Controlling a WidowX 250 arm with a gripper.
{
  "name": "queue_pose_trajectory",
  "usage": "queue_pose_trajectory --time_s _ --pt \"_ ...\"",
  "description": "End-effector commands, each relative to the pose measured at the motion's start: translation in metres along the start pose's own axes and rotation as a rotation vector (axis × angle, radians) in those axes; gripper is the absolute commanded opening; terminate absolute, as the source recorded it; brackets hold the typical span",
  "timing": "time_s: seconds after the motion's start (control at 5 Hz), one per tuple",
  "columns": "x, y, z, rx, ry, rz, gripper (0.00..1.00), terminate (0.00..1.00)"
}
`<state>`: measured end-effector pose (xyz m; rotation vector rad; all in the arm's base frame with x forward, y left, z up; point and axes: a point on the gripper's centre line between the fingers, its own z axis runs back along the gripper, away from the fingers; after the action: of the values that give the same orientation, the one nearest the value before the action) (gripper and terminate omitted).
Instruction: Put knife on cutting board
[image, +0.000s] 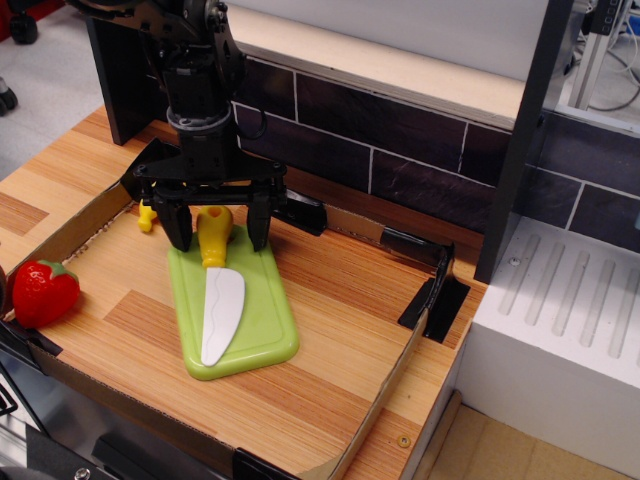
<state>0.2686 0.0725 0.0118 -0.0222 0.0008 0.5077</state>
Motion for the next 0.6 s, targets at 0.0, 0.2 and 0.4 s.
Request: queue_pose_trajectory --time_s 0.0,0.2,0.4 --pt "-0.003 -0.015 0.063 -0.053 -0.112 0.038 1.00 0.00" --pt "-0.007 -0.022 0.080 -0.048 -0.119 0.032 1.00 0.00" --pt "-0.007 -0.022 0.080 -0.048 -0.119 0.032 1.00 0.00"
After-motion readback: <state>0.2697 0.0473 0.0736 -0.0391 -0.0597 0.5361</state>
